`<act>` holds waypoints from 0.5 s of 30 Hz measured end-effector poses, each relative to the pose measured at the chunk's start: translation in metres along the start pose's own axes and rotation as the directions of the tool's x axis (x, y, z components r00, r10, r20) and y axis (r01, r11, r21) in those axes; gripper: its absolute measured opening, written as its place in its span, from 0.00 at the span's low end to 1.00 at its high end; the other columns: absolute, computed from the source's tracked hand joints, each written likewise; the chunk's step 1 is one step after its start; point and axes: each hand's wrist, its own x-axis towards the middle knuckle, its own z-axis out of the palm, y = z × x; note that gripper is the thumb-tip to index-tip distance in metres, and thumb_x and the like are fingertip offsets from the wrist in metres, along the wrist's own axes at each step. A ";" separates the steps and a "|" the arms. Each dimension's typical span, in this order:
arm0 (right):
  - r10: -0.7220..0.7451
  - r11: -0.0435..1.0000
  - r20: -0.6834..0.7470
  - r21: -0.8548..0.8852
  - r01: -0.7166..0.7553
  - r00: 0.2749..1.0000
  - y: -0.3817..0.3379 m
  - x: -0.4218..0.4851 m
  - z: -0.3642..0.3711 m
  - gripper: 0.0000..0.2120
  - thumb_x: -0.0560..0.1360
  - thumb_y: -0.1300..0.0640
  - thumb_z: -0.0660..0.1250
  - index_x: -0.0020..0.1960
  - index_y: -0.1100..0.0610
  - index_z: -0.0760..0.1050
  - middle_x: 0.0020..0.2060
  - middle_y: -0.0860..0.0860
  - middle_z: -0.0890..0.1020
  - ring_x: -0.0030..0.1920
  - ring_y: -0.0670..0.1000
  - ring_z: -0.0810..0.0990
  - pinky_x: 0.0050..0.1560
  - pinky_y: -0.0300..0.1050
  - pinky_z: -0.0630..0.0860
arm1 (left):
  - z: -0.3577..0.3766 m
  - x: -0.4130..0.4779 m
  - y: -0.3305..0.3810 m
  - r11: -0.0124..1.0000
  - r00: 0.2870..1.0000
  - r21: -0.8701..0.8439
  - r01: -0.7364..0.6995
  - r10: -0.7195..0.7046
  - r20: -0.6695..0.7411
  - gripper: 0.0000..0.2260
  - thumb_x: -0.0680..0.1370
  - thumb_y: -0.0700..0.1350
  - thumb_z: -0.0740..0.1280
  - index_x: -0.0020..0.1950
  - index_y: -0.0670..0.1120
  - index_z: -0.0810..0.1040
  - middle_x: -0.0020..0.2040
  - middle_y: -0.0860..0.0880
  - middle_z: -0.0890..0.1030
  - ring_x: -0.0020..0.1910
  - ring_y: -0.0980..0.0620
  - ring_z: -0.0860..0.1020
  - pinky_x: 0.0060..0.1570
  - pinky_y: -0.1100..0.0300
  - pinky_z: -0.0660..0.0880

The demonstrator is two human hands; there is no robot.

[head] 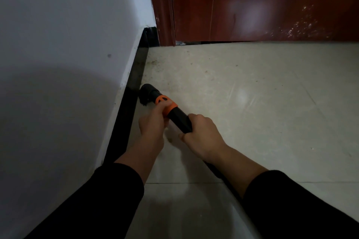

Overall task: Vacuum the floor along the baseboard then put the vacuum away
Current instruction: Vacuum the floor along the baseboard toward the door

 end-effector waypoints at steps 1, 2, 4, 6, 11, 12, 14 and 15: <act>-0.003 1.000 -0.002 0.002 0.003 1.000 -0.001 0.001 0.003 0.09 0.71 0.59 0.69 0.49 0.59 0.73 0.41 0.54 0.76 0.38 0.53 0.75 0.30 0.39 0.64 | -0.002 0.002 0.001 1.000 1.000 -0.006 -0.007 0.007 -0.019 0.18 0.67 0.47 0.76 0.51 0.38 0.81 0.44 0.42 0.81 0.35 0.51 0.78 0.32 0.61 0.72; -0.003 1.000 -0.005 0.008 0.003 1.000 -0.002 0.002 0.005 0.08 0.71 0.59 0.68 0.48 0.59 0.73 0.41 0.55 0.77 0.38 0.53 0.75 0.30 0.39 0.64 | -0.003 0.004 0.001 1.000 0.999 -0.011 -0.011 0.010 -0.033 0.17 0.67 0.47 0.76 0.49 0.38 0.80 0.43 0.43 0.81 0.35 0.51 0.78 0.32 0.61 0.72; -0.002 1.000 -0.006 0.018 0.002 1.000 -0.002 0.004 0.010 0.07 0.71 0.60 0.68 0.47 0.59 0.72 0.41 0.54 0.76 0.38 0.53 0.75 0.30 0.40 0.64 | -0.005 0.006 0.001 1.000 0.999 -0.012 -0.014 0.013 -0.036 0.16 0.67 0.47 0.77 0.48 0.39 0.80 0.44 0.43 0.81 0.36 0.51 0.78 0.32 0.61 0.72; -0.004 1.000 -0.007 0.022 0.004 1.000 -0.001 0.005 0.011 0.07 0.71 0.60 0.68 0.47 0.58 0.71 0.40 0.53 0.76 0.38 0.52 0.75 0.30 0.39 0.65 | -0.005 0.010 0.000 1.000 0.999 -0.007 -0.015 0.014 -0.030 0.17 0.67 0.47 0.77 0.49 0.38 0.81 0.45 0.42 0.82 0.37 0.50 0.79 0.32 0.61 0.72; -0.025 0.999 -0.015 0.026 0.026 1.000 0.004 0.008 0.011 0.07 0.72 0.59 0.68 0.48 0.57 0.72 0.40 0.52 0.76 0.38 0.51 0.75 0.32 0.39 0.67 | -0.004 0.015 -0.003 1.000 1.000 0.001 -0.024 0.024 -0.015 0.15 0.66 0.48 0.77 0.47 0.41 0.82 0.47 0.42 0.83 0.42 0.48 0.81 0.38 0.58 0.75; -0.032 0.999 -0.017 0.024 0.032 0.999 0.005 0.009 0.011 0.07 0.72 0.58 0.68 0.48 0.57 0.71 0.40 0.52 0.76 0.39 0.52 0.75 0.32 0.39 0.67 | -0.003 0.016 -0.003 1.000 1.000 0.001 -0.028 0.028 -0.012 0.13 0.66 0.48 0.77 0.46 0.42 0.82 0.46 0.42 0.83 0.42 0.48 0.81 0.39 0.57 0.76; -0.037 0.999 -0.027 0.020 0.037 0.999 0.005 0.011 0.011 0.07 0.72 0.59 0.67 0.48 0.58 0.72 0.41 0.54 0.77 0.40 0.53 0.76 0.34 0.41 0.69 | -0.001 0.016 -0.003 0.999 0.999 -0.003 -0.035 0.035 -0.010 0.10 0.67 0.47 0.76 0.43 0.43 0.81 0.45 0.43 0.83 0.40 0.49 0.81 0.39 0.58 0.75; -0.037 0.999 -0.032 0.019 0.037 0.999 0.004 0.012 0.011 0.07 0.72 0.59 0.67 0.49 0.59 0.72 0.42 0.54 0.77 0.41 0.54 0.77 0.36 0.43 0.70 | 0.000 0.016 -0.002 0.999 0.999 -0.006 -0.037 0.037 -0.014 0.10 0.67 0.47 0.76 0.43 0.43 0.81 0.44 0.44 0.83 0.40 0.49 0.80 0.38 0.58 0.74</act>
